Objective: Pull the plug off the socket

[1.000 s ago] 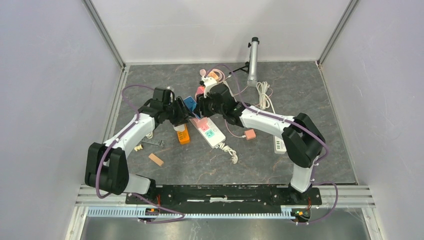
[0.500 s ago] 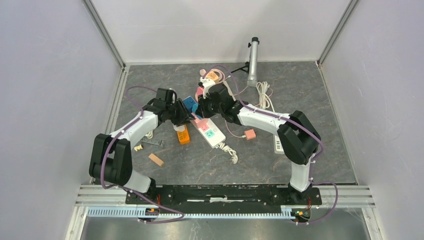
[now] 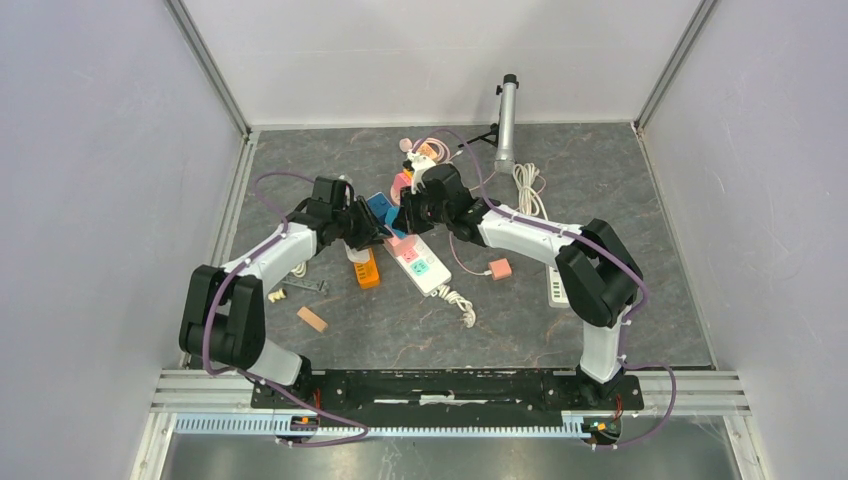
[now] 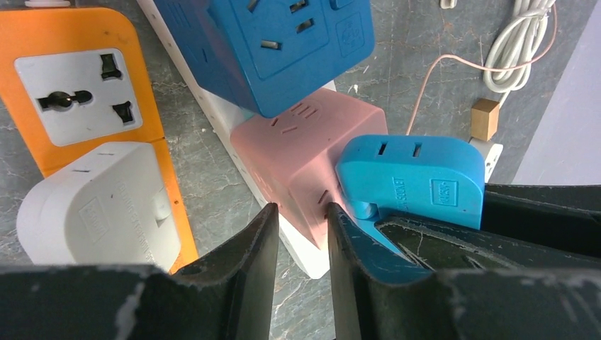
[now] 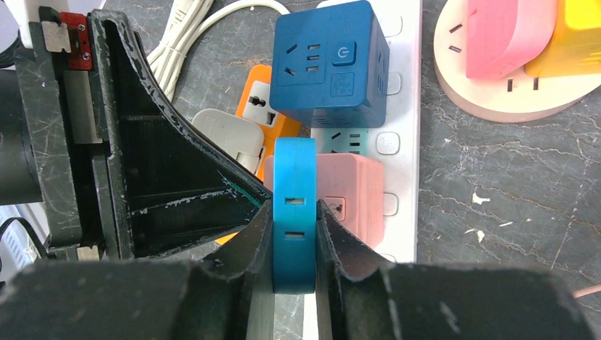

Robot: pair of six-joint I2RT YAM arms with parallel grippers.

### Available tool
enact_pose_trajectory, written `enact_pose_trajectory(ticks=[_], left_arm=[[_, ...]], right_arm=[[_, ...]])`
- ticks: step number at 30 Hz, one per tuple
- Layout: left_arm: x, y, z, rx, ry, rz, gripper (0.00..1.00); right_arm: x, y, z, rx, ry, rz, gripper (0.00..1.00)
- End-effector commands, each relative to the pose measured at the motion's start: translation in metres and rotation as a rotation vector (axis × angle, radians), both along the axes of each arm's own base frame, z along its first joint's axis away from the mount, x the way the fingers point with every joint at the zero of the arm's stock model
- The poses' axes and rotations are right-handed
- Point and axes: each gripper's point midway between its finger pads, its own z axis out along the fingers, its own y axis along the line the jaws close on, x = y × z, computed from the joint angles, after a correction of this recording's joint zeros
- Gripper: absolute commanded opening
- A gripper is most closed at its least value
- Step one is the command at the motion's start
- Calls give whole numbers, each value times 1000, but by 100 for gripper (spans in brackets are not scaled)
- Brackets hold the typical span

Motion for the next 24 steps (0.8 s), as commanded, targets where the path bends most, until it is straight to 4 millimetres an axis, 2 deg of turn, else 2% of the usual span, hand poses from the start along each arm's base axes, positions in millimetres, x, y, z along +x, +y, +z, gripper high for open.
enact_pose_trajectory(ticks=[1,7,11,15,24], left_arm=[[-9,13,-28,54,45,44,37],[-18,18,-41,75,75,52,36],[-22,20,-45,86,91,56,36],[-25,22,-49,96,104,58,35],[-30,26,-53,113,125,69,33]], right_arm=[[-1,20,46,120,-88,61,0],[2,20,54,124,-61,31,0],[-2,23,50,139,14,11,0],[-2,20,42,118,4,19,0],[7,15,75,103,-53,-17,0]])
